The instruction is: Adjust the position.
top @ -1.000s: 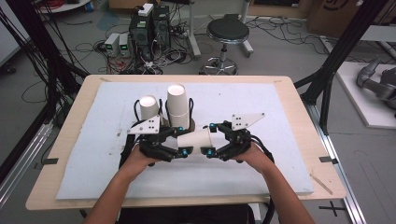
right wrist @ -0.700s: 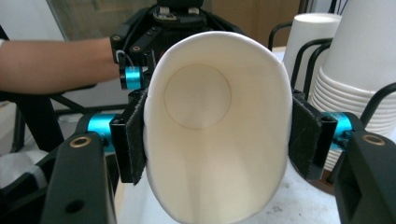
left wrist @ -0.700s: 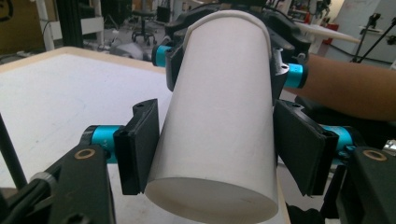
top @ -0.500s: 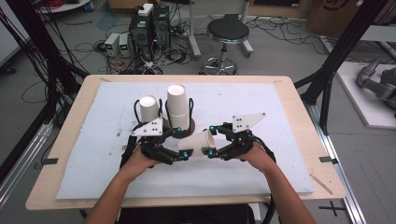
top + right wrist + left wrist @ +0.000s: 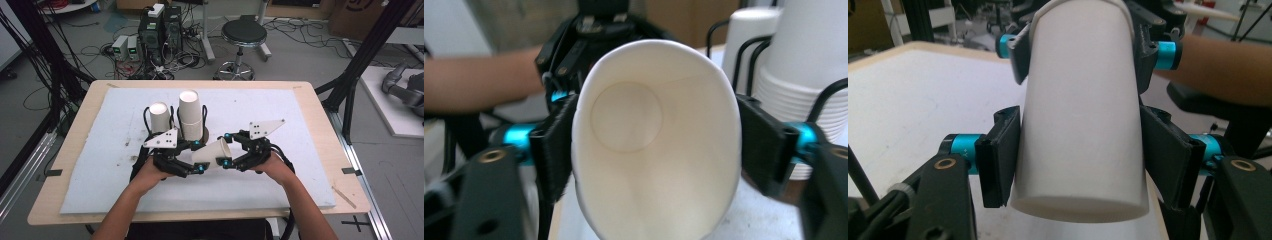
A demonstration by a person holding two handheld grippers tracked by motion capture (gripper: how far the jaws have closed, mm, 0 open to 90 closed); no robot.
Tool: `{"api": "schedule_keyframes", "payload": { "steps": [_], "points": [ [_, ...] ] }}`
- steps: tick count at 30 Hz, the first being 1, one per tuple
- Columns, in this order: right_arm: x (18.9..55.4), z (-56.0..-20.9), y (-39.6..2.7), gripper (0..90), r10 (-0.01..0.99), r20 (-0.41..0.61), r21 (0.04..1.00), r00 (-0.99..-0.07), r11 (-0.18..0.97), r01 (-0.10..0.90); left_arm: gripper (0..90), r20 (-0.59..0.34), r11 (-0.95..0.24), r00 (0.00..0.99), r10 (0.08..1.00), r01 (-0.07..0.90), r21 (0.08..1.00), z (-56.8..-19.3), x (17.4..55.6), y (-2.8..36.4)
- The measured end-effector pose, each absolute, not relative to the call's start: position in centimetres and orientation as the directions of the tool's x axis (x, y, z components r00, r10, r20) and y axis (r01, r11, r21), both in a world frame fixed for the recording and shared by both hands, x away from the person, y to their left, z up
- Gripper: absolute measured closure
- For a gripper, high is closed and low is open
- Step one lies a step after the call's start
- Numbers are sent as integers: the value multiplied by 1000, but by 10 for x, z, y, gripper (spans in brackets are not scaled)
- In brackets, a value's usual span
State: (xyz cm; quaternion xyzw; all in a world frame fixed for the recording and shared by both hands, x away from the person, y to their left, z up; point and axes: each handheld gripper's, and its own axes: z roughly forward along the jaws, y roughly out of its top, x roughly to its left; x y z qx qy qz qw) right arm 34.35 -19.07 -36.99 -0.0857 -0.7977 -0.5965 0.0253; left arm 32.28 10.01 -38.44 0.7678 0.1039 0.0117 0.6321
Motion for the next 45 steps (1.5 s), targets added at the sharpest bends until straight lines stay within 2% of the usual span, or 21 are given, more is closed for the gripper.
{"api": "schedule_keyframes", "payload": {
  "steps": [1, 6, 7, 9, 18, 24, 28, 32, 37, 38, 41, 43, 44, 45],
  "points": [
    [343, -370, -191, 187, 119, 164, 949, -979, 254, 190, 361, -119, -168, 976, 180, 149, 974, -384, 323, 101],
    [345, -372, -192, 183, 131, 206, 950, -970, 210, 230, 364, -133, -99, 973, 189, 153, 983, -383, 325, 107],
    [345, -373, -192, 190, 130, 205, 950, -970, 210, 229, 364, -131, -99, 973, 189, 152, 983, -383, 324, 106],
    [345, -374, -191, 264, 120, 194, 954, -974, 210, 216, 366, -128, -112, 975, 184, 150, 982, -384, 324, 104],
    [346, -372, -195, 346, 92, 148, 961, -985, 221, 165, 362, -136, -157, 975, 177, 165, 974, -390, 325, 98],
    [343, -372, -193, 351, 113, 122, 951, -986, 270, 148, 257, -144, -170, 960, 240, 188, 967, -389, 324, 99],
    [343, -371, -192, 351, 113, 112, 950, -987, 279, 140, 258, -137, -202, 963, 233, 185, 962, -392, 324, 95],
    [343, -370, -191, 350, 109, 124, 950, -986, 275, 150, 337, -115, -229, 974, 193, 159, 960, -395, 324, 91],
    [344, -370, -192, 260, 122, 175, 956, -977, 214, 198, 360, -115, -201, 976, 183, 152, 968, -396, 323, 89],
    [343, -370, -191, 192, 136, 180, 959, -974, 194, 204, 361, -114, -192, 976, 184, 150, 970, -395, 324, 90],
    [342, -370, -191, 177, 155, 192, 960, -969, 176, 218, 363, -120, -158, 976, 180, 149, 976, -394, 324, 92],
    [343, -372, -191, 207, 148, 192, 960, -970, 178, 217, 363, -119, -155, 976, 180, 148, 977, -393, 323, 91],
    [343, -372, -191, 274, 137, 191, 960, -972, 179, 214, 362, -117, -162, 977, 179, 147, 976, -394, 324, 91],
    [342, -371, -190, 299, 119, 176, 965, -977, 178, 195, 364, -121, -160, 977, 178, 150, 976, -395, 323, 91]
  ]
}}
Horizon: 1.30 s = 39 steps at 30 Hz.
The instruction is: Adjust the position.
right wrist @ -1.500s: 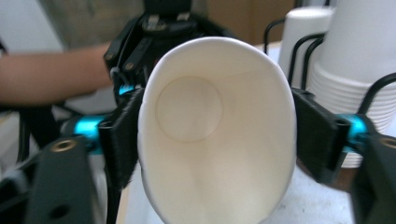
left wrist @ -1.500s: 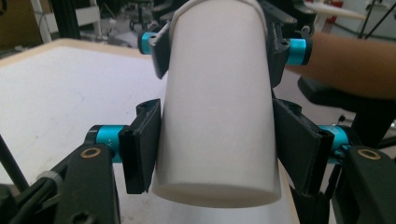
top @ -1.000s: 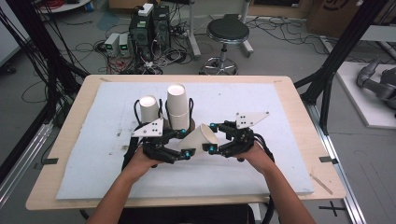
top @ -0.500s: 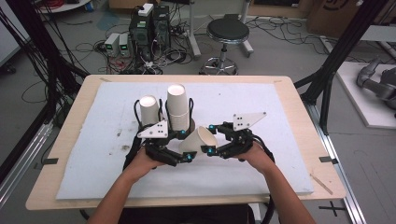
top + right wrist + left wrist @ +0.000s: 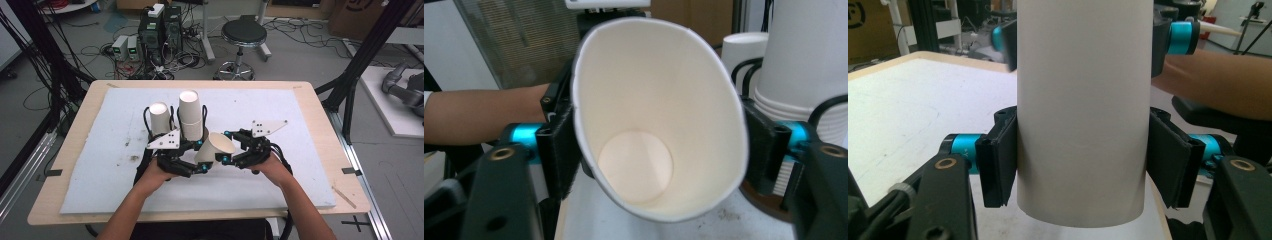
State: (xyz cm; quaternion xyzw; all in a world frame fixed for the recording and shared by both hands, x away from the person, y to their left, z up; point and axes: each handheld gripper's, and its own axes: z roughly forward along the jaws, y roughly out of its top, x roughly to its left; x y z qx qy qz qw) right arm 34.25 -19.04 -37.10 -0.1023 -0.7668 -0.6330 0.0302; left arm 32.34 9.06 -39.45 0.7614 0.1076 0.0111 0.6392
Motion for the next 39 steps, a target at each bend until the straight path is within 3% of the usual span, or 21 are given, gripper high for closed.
{"api": "schedule_keyframes", "payload": {
  "steps": [4, 8, 13, 15, 21, 28, 30, 32, 39],
  "points": [
    [343, -370, -191, 322, 115, 163, 963, -980, 198, 183, 341, -112, -187, 972, 208, 152, 971, -395, 322, 89],
    [341, -370, -189, 335, 141, 120, 958, -983, 243, 152, 252, -114, -195, 959, 258, 168, 966, -394, 321, 90],
    [341, -370, -188, 340, 140, 115, 956, -983, 254, 148, 257, -113, -201, 962, 249, 166, 965, -393, 322, 90],
    [341, -370, -187, 343, 142, 118, 956, -983, 253, 152, 318, -108, -224, 967, 231, 161, 961, -394, 322, 87],
    [341, -369, -186, 351, 127, 141, 956, -982, 241, 169, 363, -87, -247, 974, 208, 138, 959, -396, 321, 81],
    [341, -371, -184, 192, 158, 197, 954, -968, 194, 226, 363, -90, -207, 973, 212, 135, 969, -393, 321, 83],
    [341, -372, -184, 225, 154, 197, 954, -968, 196, 225, 363, -90, -208, 973, 213, 135, 969, -393, 321, 83],
    [340, -370, -184, 317, 130, 173, 962, -976, 192, 196, 362, -93, -208, 973, 211, 138, 968, -394, 321, 82],
    [339, -369, -183, 355, 150, 124, 959, -981, 237, 157, 282, -84, -245, 961, 263, 151, 958, -395, 318, 76]
  ]
}}
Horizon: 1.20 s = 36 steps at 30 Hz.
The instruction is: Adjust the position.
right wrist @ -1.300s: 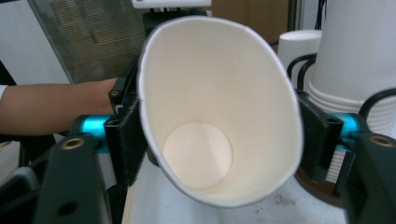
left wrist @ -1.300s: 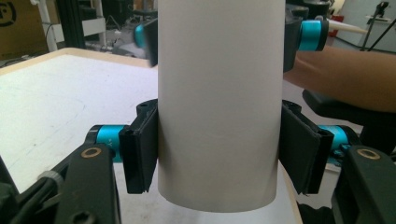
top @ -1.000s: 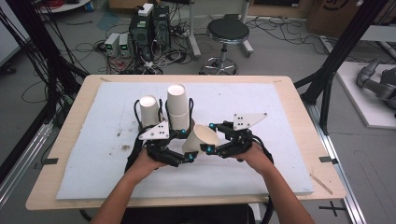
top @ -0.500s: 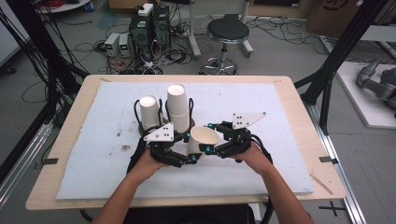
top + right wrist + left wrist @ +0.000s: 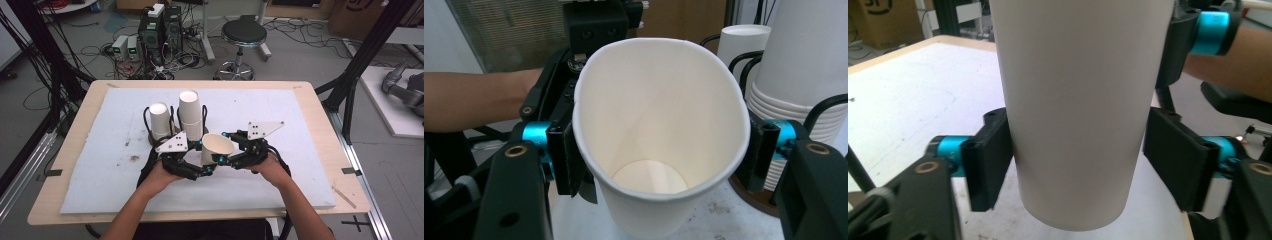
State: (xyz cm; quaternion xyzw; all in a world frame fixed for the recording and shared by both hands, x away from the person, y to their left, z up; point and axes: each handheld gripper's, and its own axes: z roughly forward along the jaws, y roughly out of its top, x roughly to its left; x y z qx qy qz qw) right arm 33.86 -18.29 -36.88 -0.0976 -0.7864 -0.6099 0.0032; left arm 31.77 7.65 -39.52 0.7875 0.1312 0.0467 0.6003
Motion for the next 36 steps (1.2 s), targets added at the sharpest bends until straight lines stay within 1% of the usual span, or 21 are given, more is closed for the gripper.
{"api": "schedule_keyframes", "payload": {
  "steps": [1, 2, 5, 6, 8, 9, 10, 14, 15, 16, 17, 22, 24, 26, 31, 33, 36],
  "points": [
    [339, -369, -182, 356, 145, 121, 959, -982, 237, 153, 316, -86, -251, 963, 256, 152, 956, -396, 318, 76],
    [338, -368, -182, 359, 147, 120, 959, -982, 240, 153, 329, -88, -252, 964, 253, 153, 956, -397, 319, 76],
    [338, -368, -182, 357, 146, 128, 957, -981, 240, 160, 342, -90, -243, 966, 244, 151, 958, -397, 319, 76],
    [339, -368, -182, 341, 146, 131, 959, -980, 232, 163, 345, -88, -242, 966, 242, 148, 959, -397, 319, 76],
    [339, -369, -181, 270, 152, 146, 961, -978, 214, 176, 348, -89, -228, 966, 242, 145, 963, -396, 320, 77],
    [338, -369, -181, 212, 158, 155, 961, -975, 204, 185, 349, -94, -215, 965, 244, 148, 965, -396, 319, 78],
    [338, -370, -180, 175, 165, 165, 962, -972, 191, 196, 350, -95, -204, 965, 243, 147, 968, -396, 320, 78],
    [338, -371, -178, 179, 172, 180, 963, -968, 168, 209, 351, -101, -176, 965, 242, 147, 973, -395, 319, 79],
    [338, -372, -178, 198, 169, 184, 964, -968, 161, 211, 350, -101, -178, 965, 240, 146, 973, -395, 319, 78],
    [339, -371, -178, 266, 153, 186, 966, -971, 150, 209, 350, -104, -175, 965, 242, 149, 973, -395, 319, 77],
    [339, -371, -179, 298, 140, 185, 968, -973, 146, 205, 350, -105, -170, 965, 240, 148, 974, -395, 319, 77],
    [339, -370, -180, 334, 141, 158, 971, -977, 157, 180, 337, -97, -178, 962, 256, 145, 973, -397, 319, 74],
    [339, -370, -180, 340, 155, 136, 971, -979, 173, 163, 317, -88, -194, 957, 275, 145, 970, -397, 319, 74],
    [339, -369, -182, 346, 184, 101, 971, -978, 195, 137, 263, -97, -197, 948, 303, 161, 967, -399, 319, 77],
    [341, -368, -191, 352, 237, 79, 969, -968, 211, 130, 242, -104, -168, 926, 364, 175, 970, -398, 320, 97],
    [342, -368, -194, 353, 249, 68, 968, -966, 216, 124, 217, -120, -144, 913, 390, 190, 971, -396, 320, 105],
    [343, -368, -199, 355, 277, 49, 963, -960, 242, 119, 208, -115, -122, 898, 425, 183, 976, -394, 318, 120]
  ]
}}
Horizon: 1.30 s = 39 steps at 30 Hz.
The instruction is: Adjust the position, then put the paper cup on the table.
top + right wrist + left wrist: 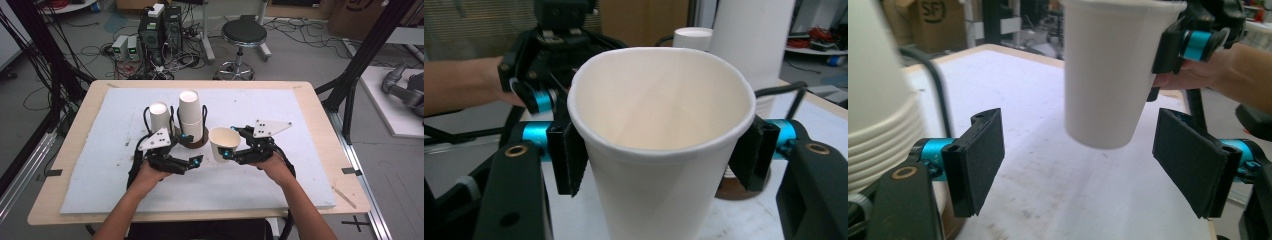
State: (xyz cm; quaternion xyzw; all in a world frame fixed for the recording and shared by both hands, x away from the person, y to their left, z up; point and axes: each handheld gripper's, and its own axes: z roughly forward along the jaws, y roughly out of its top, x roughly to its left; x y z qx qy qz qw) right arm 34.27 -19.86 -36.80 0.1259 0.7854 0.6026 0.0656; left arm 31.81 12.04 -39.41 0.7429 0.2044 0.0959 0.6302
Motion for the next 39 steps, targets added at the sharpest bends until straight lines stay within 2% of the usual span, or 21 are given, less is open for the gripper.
{"api": "schedule_keyframes", "payload": {
  "steps": [9, 24, 39],
  "points": [
    [348, -370, -206, 354, 334, 42, 960, -942, 248, 131, 209, -128, -80, 854, 504, 193, 978, -395, 323, 152],
    [346, -368, -218, 354, 373, 38, 965, -927, 226, 131, 209, -133, -50, 840, 525, 186, 981, -393, 321, 162],
    [352, -367, -239, 354, 456, 27, 970, -890, 205, 134, 211, -127, -44, 813, 568, 184, 982, -397, 319, 179]
  ]
}}
